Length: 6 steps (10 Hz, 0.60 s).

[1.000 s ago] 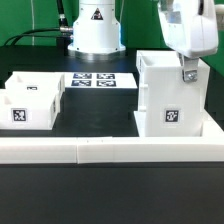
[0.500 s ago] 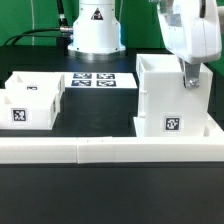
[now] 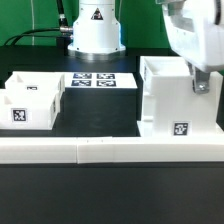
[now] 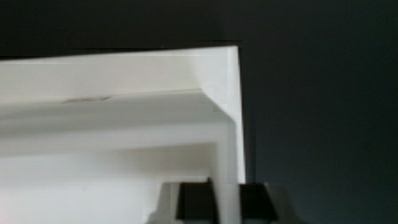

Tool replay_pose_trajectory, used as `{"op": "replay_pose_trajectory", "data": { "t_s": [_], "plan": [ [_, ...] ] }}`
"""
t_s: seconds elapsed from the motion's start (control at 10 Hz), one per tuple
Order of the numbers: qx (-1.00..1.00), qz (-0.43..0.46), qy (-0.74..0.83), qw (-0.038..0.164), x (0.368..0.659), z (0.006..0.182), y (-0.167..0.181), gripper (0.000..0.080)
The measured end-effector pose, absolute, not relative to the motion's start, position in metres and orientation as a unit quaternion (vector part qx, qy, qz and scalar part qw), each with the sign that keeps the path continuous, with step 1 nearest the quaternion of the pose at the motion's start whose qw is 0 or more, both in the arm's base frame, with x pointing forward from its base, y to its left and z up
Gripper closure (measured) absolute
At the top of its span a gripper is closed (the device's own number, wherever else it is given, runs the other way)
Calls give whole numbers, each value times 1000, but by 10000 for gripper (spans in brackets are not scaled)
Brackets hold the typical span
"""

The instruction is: Assemble drawer

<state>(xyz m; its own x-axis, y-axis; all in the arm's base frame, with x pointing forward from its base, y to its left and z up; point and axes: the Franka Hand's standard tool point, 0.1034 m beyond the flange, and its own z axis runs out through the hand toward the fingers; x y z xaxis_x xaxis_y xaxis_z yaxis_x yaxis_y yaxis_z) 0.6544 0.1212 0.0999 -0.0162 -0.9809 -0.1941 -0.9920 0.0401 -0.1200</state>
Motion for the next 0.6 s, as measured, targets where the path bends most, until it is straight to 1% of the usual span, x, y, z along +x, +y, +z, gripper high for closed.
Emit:
{"op": "replay_pose_trajectory", "data": {
  "t_s": [0.3,0.4,0.5,0.6],
  "plan": [
    [-704,24,701,113,654,100,124,754],
    [-705,24,700,113,654,100,124,577],
    [-705,23,700,113,654,100,124,429],
    [-706,22,699,114,654,101,124,429]
  ]
}}
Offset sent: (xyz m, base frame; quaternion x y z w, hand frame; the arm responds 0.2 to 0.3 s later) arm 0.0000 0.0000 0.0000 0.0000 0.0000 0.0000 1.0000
